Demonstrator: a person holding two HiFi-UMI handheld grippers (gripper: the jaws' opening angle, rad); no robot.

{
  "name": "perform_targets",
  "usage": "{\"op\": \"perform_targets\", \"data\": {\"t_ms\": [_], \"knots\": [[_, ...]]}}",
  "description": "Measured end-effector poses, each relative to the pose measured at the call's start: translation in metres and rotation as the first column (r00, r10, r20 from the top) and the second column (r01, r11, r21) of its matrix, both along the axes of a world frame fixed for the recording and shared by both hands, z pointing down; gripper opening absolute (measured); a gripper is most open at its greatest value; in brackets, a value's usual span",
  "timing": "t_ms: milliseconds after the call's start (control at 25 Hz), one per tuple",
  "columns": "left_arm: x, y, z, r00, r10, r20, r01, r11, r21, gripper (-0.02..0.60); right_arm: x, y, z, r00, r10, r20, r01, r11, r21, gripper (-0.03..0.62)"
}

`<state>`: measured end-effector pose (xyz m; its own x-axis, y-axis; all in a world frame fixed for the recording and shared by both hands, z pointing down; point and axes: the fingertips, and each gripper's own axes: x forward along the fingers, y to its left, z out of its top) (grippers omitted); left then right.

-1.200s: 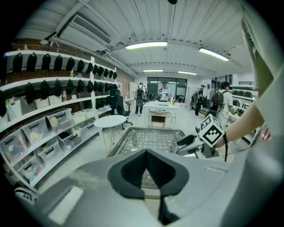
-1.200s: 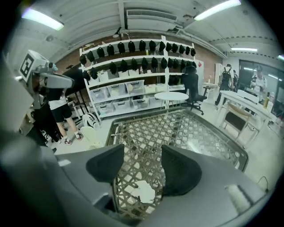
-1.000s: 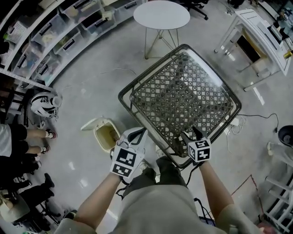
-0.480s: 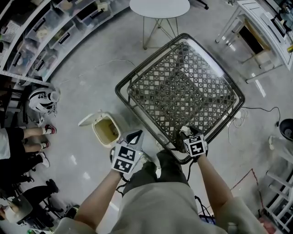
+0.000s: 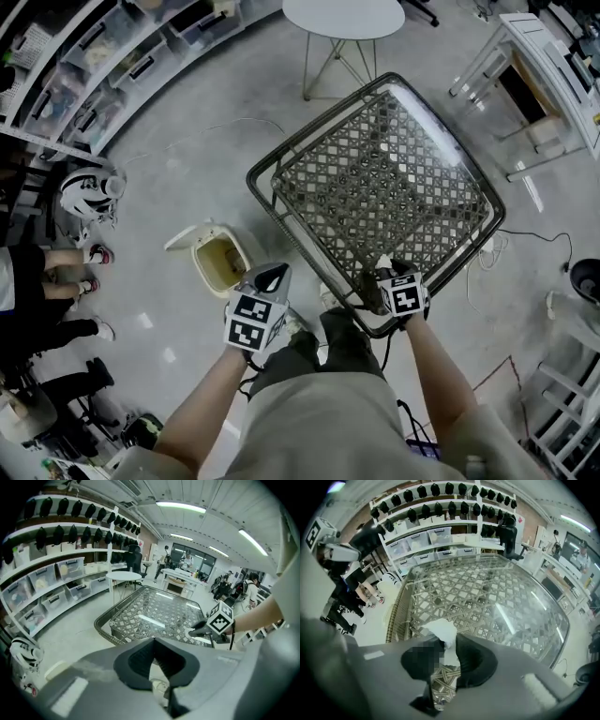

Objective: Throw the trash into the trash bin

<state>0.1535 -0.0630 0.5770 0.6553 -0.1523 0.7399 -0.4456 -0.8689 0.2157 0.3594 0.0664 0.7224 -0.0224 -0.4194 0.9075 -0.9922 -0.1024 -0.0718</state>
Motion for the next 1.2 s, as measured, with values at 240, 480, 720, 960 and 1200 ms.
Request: {"op": "perform_targets", "data": {"t_ms": [240,480,720,960,1200], "knots": [[-0.035,-0.040,-0.036,0.995,-0.094,-0.045,0.097,0.993,0.065,0.003,-0.009,-0.046,-0.054,0.999,-0.038,-0.006,0.038,0.994,0.098,0.080],[-0.105,-0.098,-0.073,0.975,-0.213,-0.065,0.221,0.958,0.183,0.003,-0.046,-0.130,-0.118,0.976,-0.204,-0.076,0.216,0.949,0.228,0.080],[-0.208,-0.149,-0.099,0.918,-0.388,-0.081,0.395,0.881,0.260,0.003,-0.140,-0.207,-0.159,0.937,-0.346,-0.044,0.340,0.879,0.334,0.078],[-0.302,-0.162,-0.098,0.838,-0.539,-0.091,0.541,0.794,0.276,0.003,-0.259,-0.248,-0.160,0.839,-0.544,-0.017,0.514,0.780,0.356,0.078],[-0.354,-0.144,-0.059,0.793,-0.605,-0.073,0.603,0.763,0.233,0.003,-0.352,-0.270,-0.131,0.729,-0.684,0.007,0.641,0.687,0.343,0.078]]}}
